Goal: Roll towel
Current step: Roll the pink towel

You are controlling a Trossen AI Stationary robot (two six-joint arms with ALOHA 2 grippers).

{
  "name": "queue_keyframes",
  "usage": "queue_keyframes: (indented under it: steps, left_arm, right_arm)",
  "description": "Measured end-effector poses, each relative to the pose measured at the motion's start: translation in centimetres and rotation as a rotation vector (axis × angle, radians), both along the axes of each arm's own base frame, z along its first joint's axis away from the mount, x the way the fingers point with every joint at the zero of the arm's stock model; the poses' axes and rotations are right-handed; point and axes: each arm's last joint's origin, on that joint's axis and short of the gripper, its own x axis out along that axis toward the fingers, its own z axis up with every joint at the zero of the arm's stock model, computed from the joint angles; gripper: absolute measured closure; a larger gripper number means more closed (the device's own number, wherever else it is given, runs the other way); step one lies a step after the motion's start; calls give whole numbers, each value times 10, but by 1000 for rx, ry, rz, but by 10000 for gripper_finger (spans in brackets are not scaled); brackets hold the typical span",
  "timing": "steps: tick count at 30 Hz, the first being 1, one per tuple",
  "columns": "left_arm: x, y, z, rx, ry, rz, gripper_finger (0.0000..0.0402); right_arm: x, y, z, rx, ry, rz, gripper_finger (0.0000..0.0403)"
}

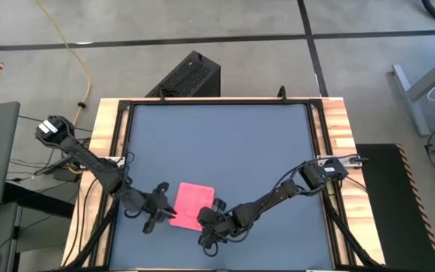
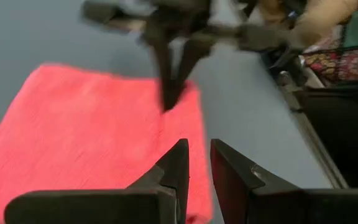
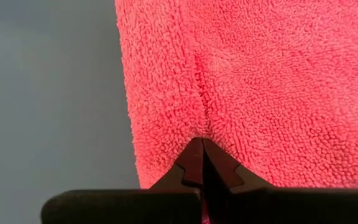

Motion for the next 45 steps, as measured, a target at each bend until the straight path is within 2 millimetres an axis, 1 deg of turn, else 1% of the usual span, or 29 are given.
queue_keyframes:
  steps: [3,9,11,14,17,21,24,26,29,32,38,45]
  left_arm:
    - [2,-14,-5,56,-73,-51,347]
    - [8,-33,-31,240,-133,-188,343]
    - [12,-40,-32,288,-153,-237,333]
    - [19,-50,-28,346,-155,-292,309]
    - [25,-58,-27,447,-73,-330,274]
    - [36,-65,-30,604,43,-267,228]
    - [44,-70,-29,675,75,-227,203]
    - [48,-74,-27,687,86,-228,194]
    - [50,-76,-27,698,108,-230,192]
    - [48,-74,-28,712,146,-216,191]
    - [44,-69,-33,705,221,-129,191]
    - [42,-67,-35,666,264,-114,191]
  right_arm:
    - [1,-1,0,1,0,-3,382]
    - [1,-3,0,3,0,-4,382]
    - [1,-2,0,4,0,-3,382]
    - [1,-3,0,7,2,-1,382]
    - [1,-3,0,8,3,0,382]
    - [1,-3,0,8,3,0,382]
    - [1,-3,0,8,2,0,382]
    - [1,-3,0,10,3,1,382]
    - [1,-3,0,17,7,7,382]
    - [1,-3,0,17,7,8,382]
    - [1,-3,0,17,8,11,382]
    - [1,-3,0,17,8,11,382]
